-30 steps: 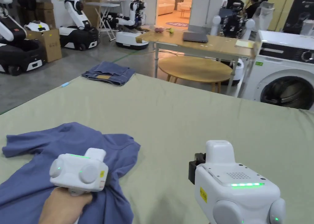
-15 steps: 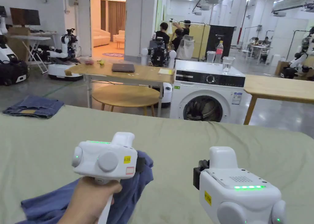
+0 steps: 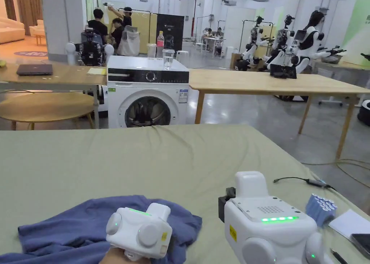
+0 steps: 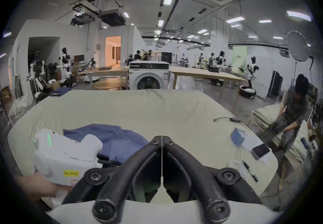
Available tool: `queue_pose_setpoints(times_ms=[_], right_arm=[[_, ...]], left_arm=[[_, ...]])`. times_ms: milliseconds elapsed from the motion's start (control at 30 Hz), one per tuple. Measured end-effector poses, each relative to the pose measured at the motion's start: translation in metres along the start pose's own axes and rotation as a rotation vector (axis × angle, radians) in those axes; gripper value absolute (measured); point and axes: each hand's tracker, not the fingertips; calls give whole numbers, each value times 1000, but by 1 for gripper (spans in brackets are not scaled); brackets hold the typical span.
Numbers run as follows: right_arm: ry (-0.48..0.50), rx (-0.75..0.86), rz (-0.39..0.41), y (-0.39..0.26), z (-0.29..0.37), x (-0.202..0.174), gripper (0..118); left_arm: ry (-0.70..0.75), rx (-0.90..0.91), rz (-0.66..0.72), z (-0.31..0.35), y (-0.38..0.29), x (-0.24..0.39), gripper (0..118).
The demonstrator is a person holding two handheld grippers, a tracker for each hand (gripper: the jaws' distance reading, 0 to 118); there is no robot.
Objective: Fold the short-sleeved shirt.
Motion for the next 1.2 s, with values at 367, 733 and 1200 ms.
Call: queue_pose_setpoints(times_ms=[367, 733, 1200], right_arm=[[43, -14, -4, -10, 2, -17, 1], [207, 30, -6, -20, 9, -113, 1], [256, -11, 50, -32, 4, -150, 0]], left_arm=[[87, 288, 8, 110, -23, -28, 105], [458, 391, 160, 298, -150, -178, 97], [467, 226, 363, 264, -203, -260, 0]])
